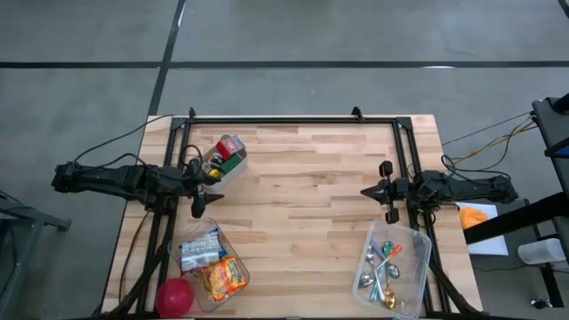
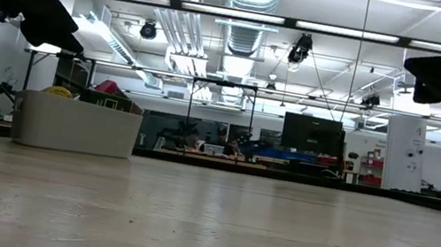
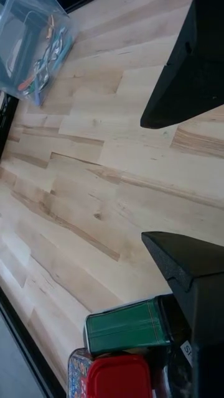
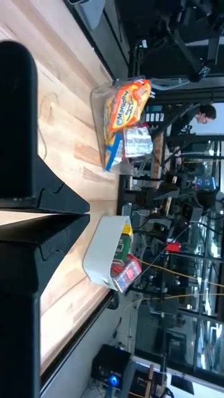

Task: Pick & Place Food Item
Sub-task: Return to Home Position

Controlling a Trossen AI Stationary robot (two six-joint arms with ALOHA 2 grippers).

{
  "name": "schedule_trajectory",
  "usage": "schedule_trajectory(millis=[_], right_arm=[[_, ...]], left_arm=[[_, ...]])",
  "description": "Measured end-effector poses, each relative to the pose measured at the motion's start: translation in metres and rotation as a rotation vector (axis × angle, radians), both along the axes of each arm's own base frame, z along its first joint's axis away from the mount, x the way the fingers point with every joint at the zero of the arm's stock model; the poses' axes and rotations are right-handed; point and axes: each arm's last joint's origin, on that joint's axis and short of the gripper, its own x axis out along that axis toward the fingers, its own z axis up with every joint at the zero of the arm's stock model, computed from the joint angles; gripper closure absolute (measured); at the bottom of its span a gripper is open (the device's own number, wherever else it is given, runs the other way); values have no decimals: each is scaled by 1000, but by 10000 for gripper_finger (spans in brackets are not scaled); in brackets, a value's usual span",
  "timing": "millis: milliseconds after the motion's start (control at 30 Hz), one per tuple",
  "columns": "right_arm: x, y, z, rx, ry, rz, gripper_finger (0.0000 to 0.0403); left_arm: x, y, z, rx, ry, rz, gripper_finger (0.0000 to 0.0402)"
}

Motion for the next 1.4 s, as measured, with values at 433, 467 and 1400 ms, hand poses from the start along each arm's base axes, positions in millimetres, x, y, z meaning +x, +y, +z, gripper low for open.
schedule_trajectory(millis=[433,467,1400], right_arm=[[0,0,0,35,-2,-10,393],[0,0,0,40,-1,-9,393],[2,0,-2,50,28,-12,393]], left_arm=[[-5,0,-7,33,97,-39,116],[-6,0,-9,42,122,-44,116],[12,-3,-36,236,-335,-152,116]])
